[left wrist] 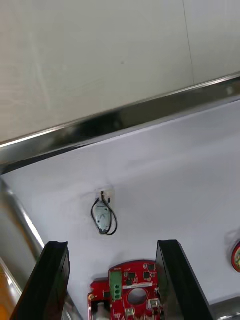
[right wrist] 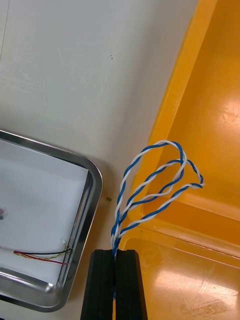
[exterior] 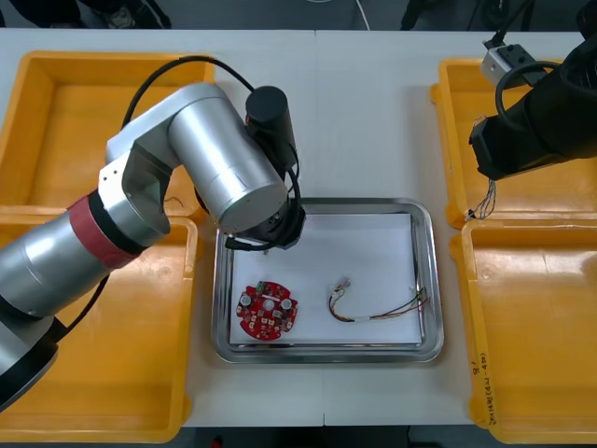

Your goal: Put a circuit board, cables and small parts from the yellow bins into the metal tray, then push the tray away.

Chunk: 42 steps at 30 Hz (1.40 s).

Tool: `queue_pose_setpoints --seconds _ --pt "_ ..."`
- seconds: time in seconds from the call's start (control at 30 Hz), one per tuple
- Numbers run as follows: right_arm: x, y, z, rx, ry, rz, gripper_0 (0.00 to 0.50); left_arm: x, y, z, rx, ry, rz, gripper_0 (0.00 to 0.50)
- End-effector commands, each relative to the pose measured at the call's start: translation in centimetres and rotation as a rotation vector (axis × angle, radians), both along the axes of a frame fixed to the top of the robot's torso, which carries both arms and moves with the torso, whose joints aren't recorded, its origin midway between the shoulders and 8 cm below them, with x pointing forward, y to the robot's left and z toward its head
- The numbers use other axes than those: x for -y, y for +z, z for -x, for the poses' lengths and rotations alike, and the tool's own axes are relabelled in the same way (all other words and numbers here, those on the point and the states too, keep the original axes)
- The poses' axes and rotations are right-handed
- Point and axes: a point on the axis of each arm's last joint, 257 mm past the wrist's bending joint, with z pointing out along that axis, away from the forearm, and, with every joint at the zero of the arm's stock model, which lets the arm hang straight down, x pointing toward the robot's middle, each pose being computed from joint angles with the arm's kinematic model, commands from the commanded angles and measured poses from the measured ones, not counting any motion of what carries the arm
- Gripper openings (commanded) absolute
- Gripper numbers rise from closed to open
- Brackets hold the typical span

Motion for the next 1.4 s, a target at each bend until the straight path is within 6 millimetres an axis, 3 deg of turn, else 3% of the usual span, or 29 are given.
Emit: queue_pose_setpoints --seconds 0.03,0.3,0.53,0.97,1.4 --pt "0.9 0.4 0.4 0.021 0.048 0.069 0.0 -1.2 6.3 -1.9 0.079 0.061 0.046 0.5" --pt "0.4 0.3 0.7 0.013 0.075 0.069 0.0 -4.9 10.0 -3.1 0.097 0.065 0.018 0.5" --pt "-0.7 -1.3 1.8 -0.012 0.162 0.14 0.0 -8.3 12.1 -4.2 0.113 0.053 -0.006 0.5" --pt "-3.7 -5.7 5.2 -0.06 0.401 0.326 0.0 -13.5 13.0 -6.9 0.104 0.034 -0.025 0.5" --pt "-7.1 -6.7 5.4 -0.013 0.69 0.438 0.0 -16.0 12.8 -9.3 0.116 0.031 -0.016 0.5"
